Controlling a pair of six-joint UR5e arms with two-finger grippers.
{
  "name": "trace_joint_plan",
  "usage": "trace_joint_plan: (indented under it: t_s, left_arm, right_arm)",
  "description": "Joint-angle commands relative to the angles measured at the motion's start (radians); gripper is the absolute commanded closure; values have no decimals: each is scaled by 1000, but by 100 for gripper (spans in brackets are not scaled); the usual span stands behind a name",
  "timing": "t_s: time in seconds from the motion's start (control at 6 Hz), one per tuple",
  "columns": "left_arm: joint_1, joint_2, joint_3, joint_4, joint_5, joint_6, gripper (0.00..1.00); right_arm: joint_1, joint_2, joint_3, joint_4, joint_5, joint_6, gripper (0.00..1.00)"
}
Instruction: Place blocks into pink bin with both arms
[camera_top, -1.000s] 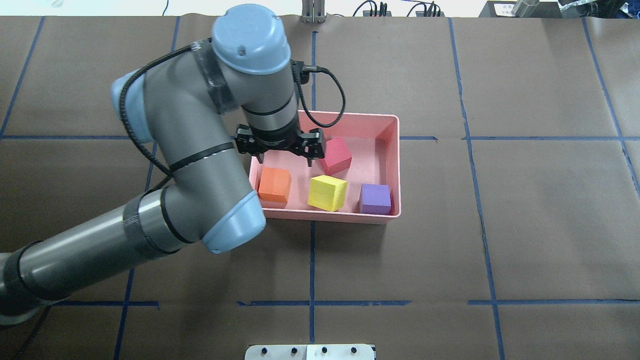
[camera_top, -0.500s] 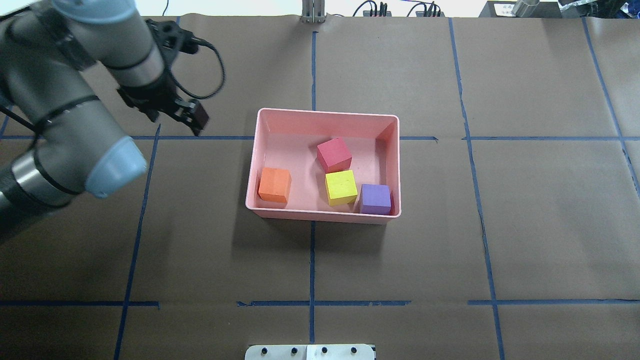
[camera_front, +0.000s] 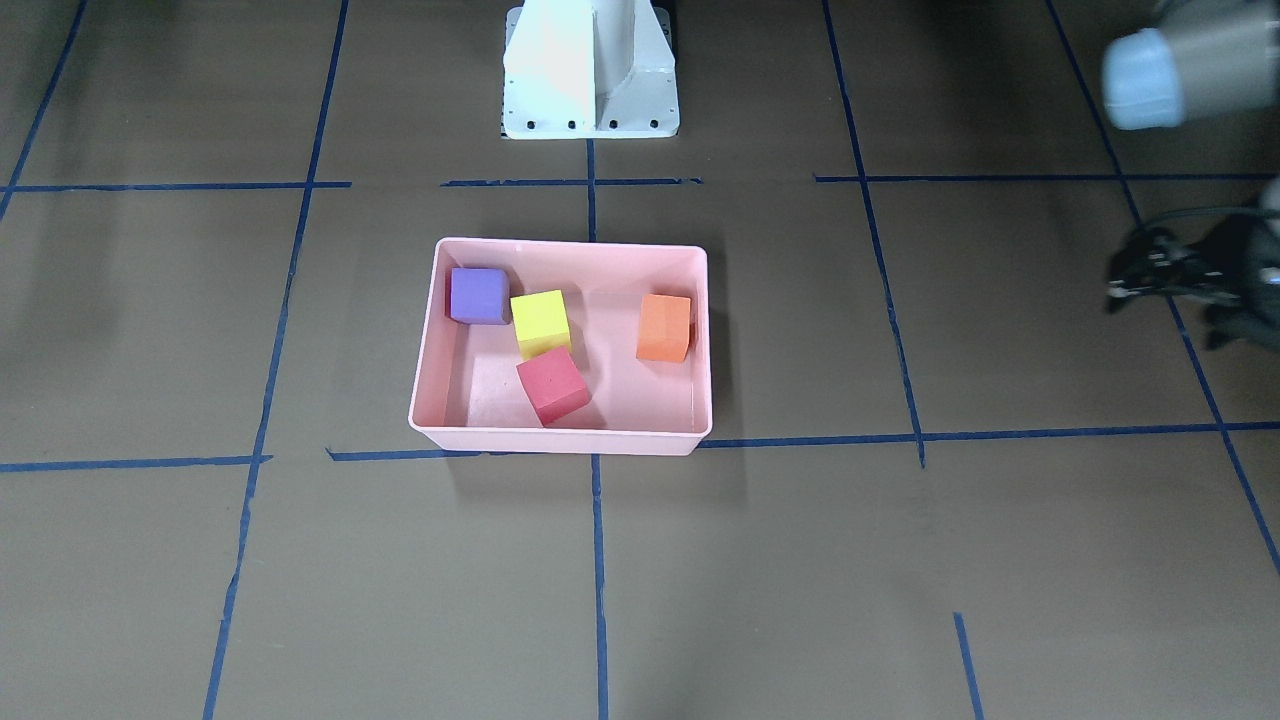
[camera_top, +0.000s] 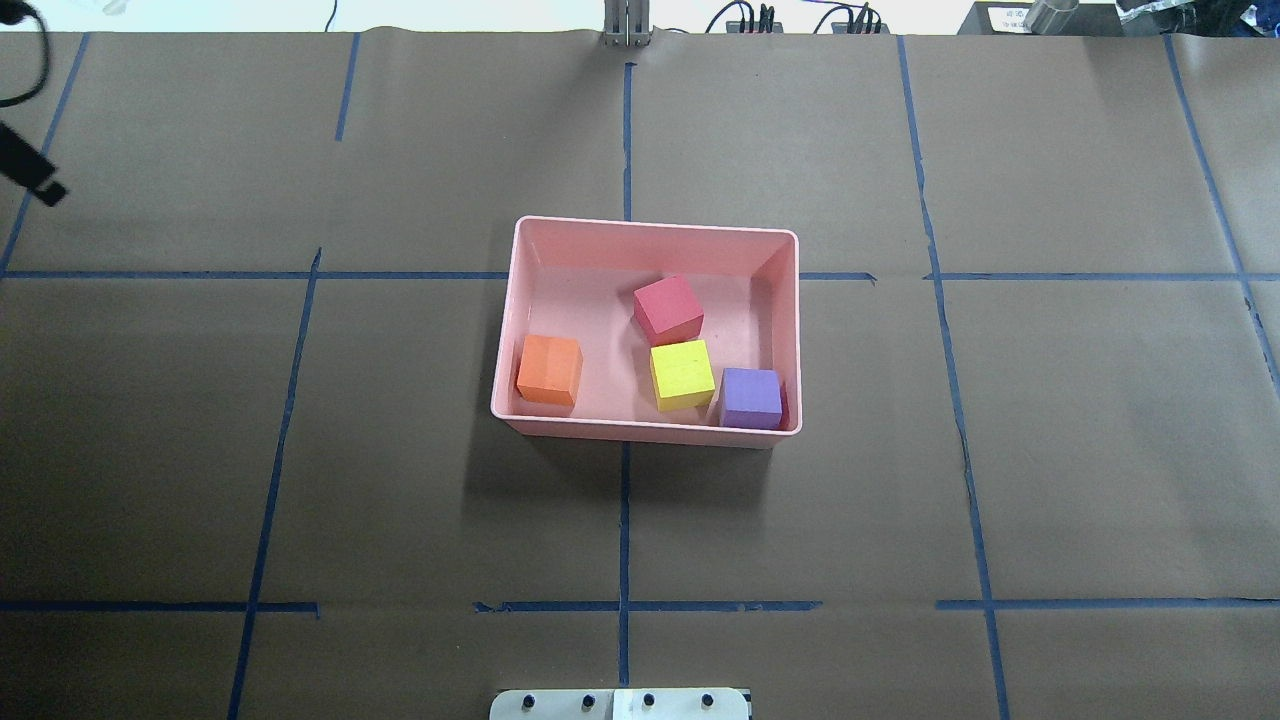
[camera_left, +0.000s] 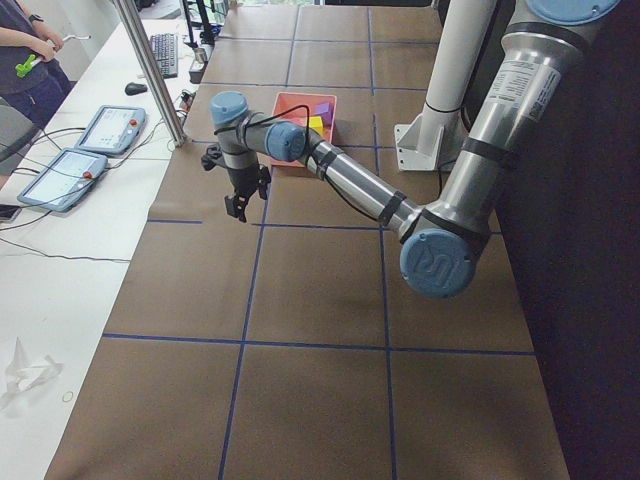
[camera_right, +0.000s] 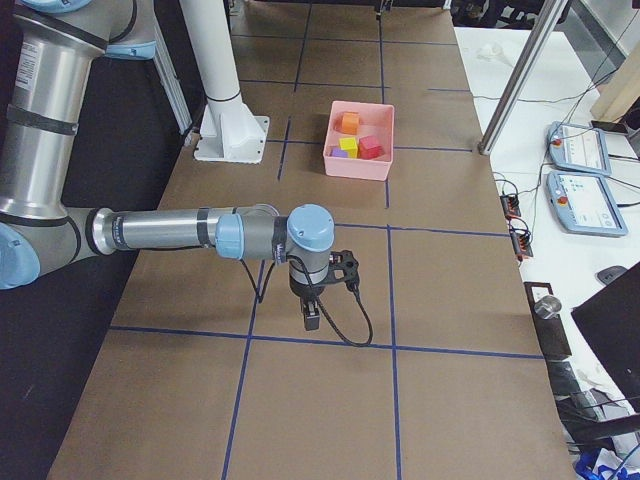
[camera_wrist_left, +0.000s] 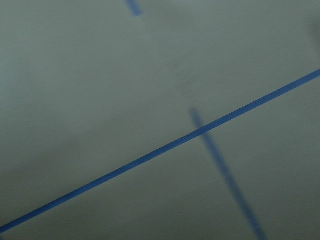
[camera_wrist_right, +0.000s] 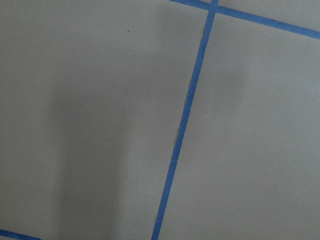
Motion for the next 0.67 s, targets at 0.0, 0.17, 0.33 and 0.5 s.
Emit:
trace_joint_plan:
  t_s: [0.0,0.17,0.33,0.5]
  left_arm:
    - [-135,201,11,-22,-10,83,0]
    - [-152,232,3,-24,-12,76,0]
    - [-154,287,2,-33,-13,85,0]
    - [-156,341,0,-100,-16,86,0]
  right_arm:
    - [2,7,3,1,1,20,0]
    - [2,8,3,1,1,25,0]
    - [2,8,6,1,1,25,0]
    - [2,8,7,1,1,26,0]
